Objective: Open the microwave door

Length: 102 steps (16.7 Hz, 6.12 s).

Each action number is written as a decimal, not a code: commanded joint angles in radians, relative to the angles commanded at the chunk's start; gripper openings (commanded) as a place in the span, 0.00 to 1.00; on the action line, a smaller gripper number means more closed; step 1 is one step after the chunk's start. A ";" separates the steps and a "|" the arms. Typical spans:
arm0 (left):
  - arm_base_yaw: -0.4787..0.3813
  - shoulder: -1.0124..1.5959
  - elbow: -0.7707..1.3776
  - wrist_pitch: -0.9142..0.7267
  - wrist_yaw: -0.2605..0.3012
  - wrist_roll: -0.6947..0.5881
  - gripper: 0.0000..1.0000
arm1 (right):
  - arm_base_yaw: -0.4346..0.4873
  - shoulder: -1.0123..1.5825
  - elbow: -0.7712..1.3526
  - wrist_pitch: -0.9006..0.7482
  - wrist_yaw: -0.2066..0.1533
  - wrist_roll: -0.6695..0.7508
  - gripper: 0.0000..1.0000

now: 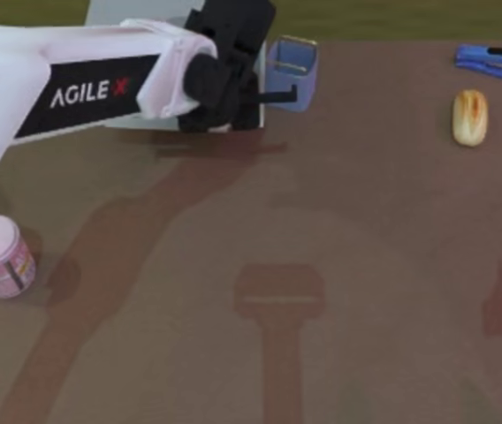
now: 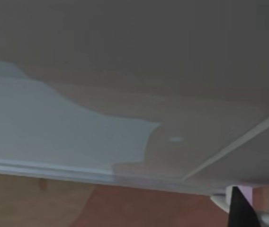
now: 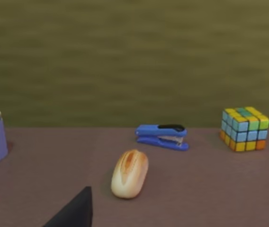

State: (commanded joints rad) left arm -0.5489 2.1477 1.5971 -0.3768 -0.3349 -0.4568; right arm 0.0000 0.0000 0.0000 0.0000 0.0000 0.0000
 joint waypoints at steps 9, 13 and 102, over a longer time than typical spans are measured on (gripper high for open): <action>0.000 0.000 0.000 0.000 0.000 0.000 0.00 | 0.000 0.000 0.000 0.000 0.000 0.000 1.00; 0.000 0.000 0.000 0.000 0.000 0.000 0.00 | 0.000 0.000 0.000 0.000 0.000 0.000 1.00; 0.032 -0.138 -0.221 0.131 0.137 0.182 0.00 | 0.000 0.000 0.000 0.000 0.000 0.000 1.00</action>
State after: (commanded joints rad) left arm -0.5164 2.0097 1.3762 -0.2459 -0.1979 -0.2747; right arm 0.0000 0.0000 0.0000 0.0000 0.0000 0.0000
